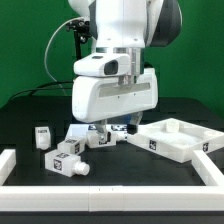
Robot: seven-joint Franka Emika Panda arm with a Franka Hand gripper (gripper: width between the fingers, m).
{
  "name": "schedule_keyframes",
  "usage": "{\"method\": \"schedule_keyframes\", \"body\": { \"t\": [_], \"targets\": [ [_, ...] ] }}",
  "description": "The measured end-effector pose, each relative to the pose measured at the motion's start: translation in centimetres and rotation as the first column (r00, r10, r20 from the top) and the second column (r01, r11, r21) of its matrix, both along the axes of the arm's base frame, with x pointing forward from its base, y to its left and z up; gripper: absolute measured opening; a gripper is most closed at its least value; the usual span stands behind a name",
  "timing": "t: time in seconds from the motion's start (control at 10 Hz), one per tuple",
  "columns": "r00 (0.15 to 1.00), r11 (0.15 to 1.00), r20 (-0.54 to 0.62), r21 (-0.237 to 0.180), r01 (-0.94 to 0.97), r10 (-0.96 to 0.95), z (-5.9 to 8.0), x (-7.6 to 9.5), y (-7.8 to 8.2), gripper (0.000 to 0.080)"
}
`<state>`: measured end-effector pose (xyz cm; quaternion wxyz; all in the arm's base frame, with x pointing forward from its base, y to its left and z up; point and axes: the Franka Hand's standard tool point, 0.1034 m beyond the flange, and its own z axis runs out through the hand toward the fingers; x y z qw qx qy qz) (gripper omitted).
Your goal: Assemble one leg
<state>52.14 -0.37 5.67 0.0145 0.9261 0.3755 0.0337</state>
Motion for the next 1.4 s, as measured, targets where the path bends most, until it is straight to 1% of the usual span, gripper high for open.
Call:
{"method": "schedule_keyframes", "body": {
  "t": [0.1, 0.2, 0.3, 0.4, 0.6, 0.8, 0.9, 1.0, 1.1, 1.2, 1.4],
  "targets": [
    [0.999, 0.999, -0.019, 0.008, 0.034, -0.034, -0.1, -0.9, 1.4, 0.0649],
    [0.995, 0.998, -0.074, 0.012, 0.067, -0.066, 0.2, -2.3, 3.4, 0.0649],
    [0.986, 0.995, -0.134, 0.004, 0.098, -0.097, 0.5, -3.3, 5.1, 0.0649],
    [0.987, 0.995, -0.132, 0.003, 0.097, -0.096, 0.6, -3.3, 5.8, 0.0649],
    [0.987, 0.995, -0.133, 0.003, 0.095, -0.094, 0.5, -3.3, 5.5, 0.0649],
    [0.985, 0.994, -0.14, 0.002, 0.106, -0.105, 0.2, -3.7, 5.9, 0.0649],
    [0.977, 0.991, -0.168, 0.0, 0.134, -0.132, -1.0, -5.1, 7.5, 0.0649],
    [0.979, 0.992, -0.164, 0.008, 0.125, -0.122, -2.2, -5.7, 8.6, 0.0649],
    [0.98, 0.992, -0.156, 0.014, 0.125, -0.121, -3.4, -6.0, 8.7, 0.0649],
    [0.98, 0.992, -0.155, 0.014, 0.128, -0.124, -4.3, -6.2, 8.1, 0.0649],
    [0.985, 0.991, -0.117, 0.023, 0.131, -0.128, -4.9, -5.8, 7.5, 0.0649]
  ]
}}
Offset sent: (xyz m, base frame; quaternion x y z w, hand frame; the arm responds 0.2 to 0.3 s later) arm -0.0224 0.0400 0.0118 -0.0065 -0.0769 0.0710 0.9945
